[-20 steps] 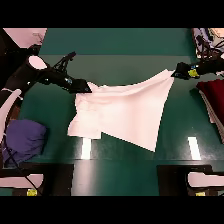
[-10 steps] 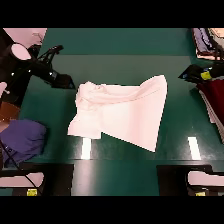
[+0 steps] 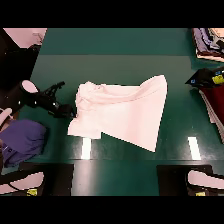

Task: Fold the shirts.

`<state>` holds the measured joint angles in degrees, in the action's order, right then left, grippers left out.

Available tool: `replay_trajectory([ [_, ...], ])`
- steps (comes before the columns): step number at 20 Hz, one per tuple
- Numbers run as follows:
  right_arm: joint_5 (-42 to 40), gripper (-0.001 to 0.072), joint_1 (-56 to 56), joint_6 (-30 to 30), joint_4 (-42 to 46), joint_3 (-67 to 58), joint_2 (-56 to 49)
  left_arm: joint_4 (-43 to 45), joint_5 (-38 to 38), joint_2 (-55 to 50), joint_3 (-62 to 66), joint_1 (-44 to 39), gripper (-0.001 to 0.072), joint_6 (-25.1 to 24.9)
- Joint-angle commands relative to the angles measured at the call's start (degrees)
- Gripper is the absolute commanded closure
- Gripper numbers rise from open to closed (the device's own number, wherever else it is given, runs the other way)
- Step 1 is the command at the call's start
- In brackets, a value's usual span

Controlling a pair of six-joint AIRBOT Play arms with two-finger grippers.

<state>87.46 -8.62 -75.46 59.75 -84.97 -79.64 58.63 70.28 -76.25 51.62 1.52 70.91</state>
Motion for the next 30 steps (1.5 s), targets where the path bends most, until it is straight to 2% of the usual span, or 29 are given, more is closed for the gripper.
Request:
replay_trajectory([
  [1, 1.4, 0.0219, -0.1, 0.1, 0.0, 2.9, 1.5, -2.0, -2.9, 0.5, -6.4, 0.1, 0.0207, -1.6],
  [3, -2.0, 0.0219, -0.2, 0.1, 0.1, 9.0, 4.2, -1.7, -3.8, 0.5, -7.6, 0.1, 0.0207, -1.5],
  [4, -3.4, 0.0219, -0.2, 0.1, 0.1, 12.0, 5.6, -1.7, -3.7, 0.5, -7.6, 0.1, 0.0232, -1.5],
  [5, -4.2, 0.0219, -0.2, 0.1, 0.1, 15.1, 6.9, -1.8, -3.6, 0.5, -7.6, 0.1, 0.0331, -1.5],
  [6, -4.5, 0.0219, -0.2, 0.1, 0.0, 18.2, 8.0, -1.8, -3.5, 0.5, -7.6, 0.1, 0.0499, -1.5],
  [7, -4.4, 0.022, -0.2, 0.1, 0.0, 21.0, 9.0, -1.8, -3.5, 0.5, -7.6, 0.1, 0.0621, -1.5],
  [8, -4.5, 0.0219, -0.2, 0.1, 0.0, 23.8, 9.8, -1.8, -3.4, 0.5, -7.5, 0.1, 0.0679, -1.5],
  [14, -6.6, 0.0218, 3.2, -0.3, -0.3, 42.3, 12.4, -1.6, -3.7, 5.0, -0.7, 0.1, 0.0681, -1.3],
  [20, -24.2, 0.022, 18.1, -1.3, -10.9, 53.5, 12.4, -1.6, -1.7, 7.6, 4.1, 0.1, 0.068, -1.3],
  [22, -27.5, 0.0268, 22.5, -2.4, -10.9, 54.0, 12.4, -1.4, -1.7, 7.6, 4.1, 0.1, 0.068, -0.8],
  [25, -31.0, 0.0299, 26.1, -2.7, -11.2, 53.9, 12.5, -1.4, -1.5, 7.6, 4.1, 0.1, 0.068, -0.8],
  [26, -31.5, 0.0526, 26.4, -2.4, -12.1, 53.9, 12.5, -1.3, -1.2, 7.6, 4.2, 0.1, 0.0681, -0.8],
  [27, -31.4, 0.0692, 26.4, -2.0, -12.1, 53.4, 12.5, -0.6, -0.9, 7.6, 4.8, 0.1, 0.0681, -0.7],
  [30, -29.2, 0.0695, 26.3, -1.3, -11.6, 46.9, 14.6, 4.5, 2.2, 7.6, 12.0, 0.1, 0.0681, 1.4],
])
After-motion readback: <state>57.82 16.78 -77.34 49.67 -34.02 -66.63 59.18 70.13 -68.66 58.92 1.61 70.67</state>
